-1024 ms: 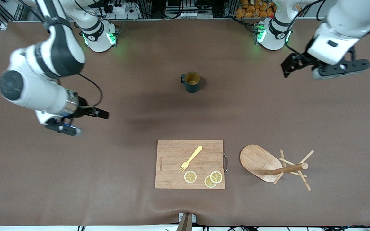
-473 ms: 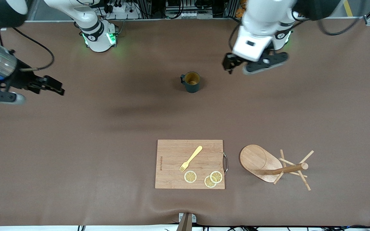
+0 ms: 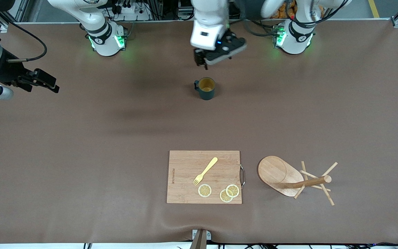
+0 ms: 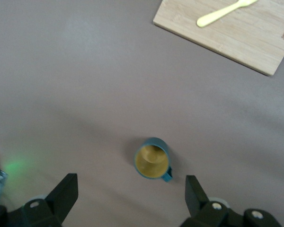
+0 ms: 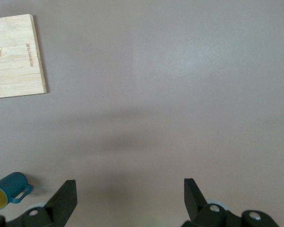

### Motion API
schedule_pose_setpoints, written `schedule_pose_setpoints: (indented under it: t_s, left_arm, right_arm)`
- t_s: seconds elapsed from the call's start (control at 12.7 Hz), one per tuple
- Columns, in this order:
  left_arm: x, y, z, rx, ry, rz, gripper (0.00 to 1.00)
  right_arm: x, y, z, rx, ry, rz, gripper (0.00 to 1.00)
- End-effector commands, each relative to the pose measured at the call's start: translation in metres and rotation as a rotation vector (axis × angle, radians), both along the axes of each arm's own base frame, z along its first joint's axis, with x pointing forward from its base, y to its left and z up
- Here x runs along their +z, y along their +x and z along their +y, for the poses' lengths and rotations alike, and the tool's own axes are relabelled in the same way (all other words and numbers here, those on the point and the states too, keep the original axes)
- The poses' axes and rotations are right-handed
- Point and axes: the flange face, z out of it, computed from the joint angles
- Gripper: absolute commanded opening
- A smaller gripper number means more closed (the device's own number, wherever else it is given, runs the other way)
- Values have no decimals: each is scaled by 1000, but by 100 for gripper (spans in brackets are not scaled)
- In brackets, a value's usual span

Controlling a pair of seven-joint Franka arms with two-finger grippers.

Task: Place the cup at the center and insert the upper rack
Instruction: 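Move the left gripper over the teal mug and lower it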

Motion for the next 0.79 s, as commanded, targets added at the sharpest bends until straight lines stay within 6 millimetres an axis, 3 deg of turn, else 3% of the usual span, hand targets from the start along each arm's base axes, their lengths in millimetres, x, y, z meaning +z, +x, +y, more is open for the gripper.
schedule_pose_setpoints:
  t_s: [0.0, 0.16, 0.39, 0.63, 0.71]
  left_arm:
    - [-28, -35, -67, 70, -2, -35, 100]
    - [-75, -79, -110, 115, 52, -109, 100]
    - [-152, -111, -149, 199, 143, -224, 100]
    - [-210, -135, -169, 258, 159, -313, 100]
    - [-225, -134, -170, 296, 163, -332, 100]
  right_arm:
    - [-2, -7, -14, -8, -15, -4, 100]
    - [2, -10, -16, -9, -14, -11, 100]
    - [2, -11, -17, -11, -14, -13, 100]
    - [2, -10, -17, -13, -14, -14, 100]
    - [2, -10, -17, -13, -14, -14, 100]
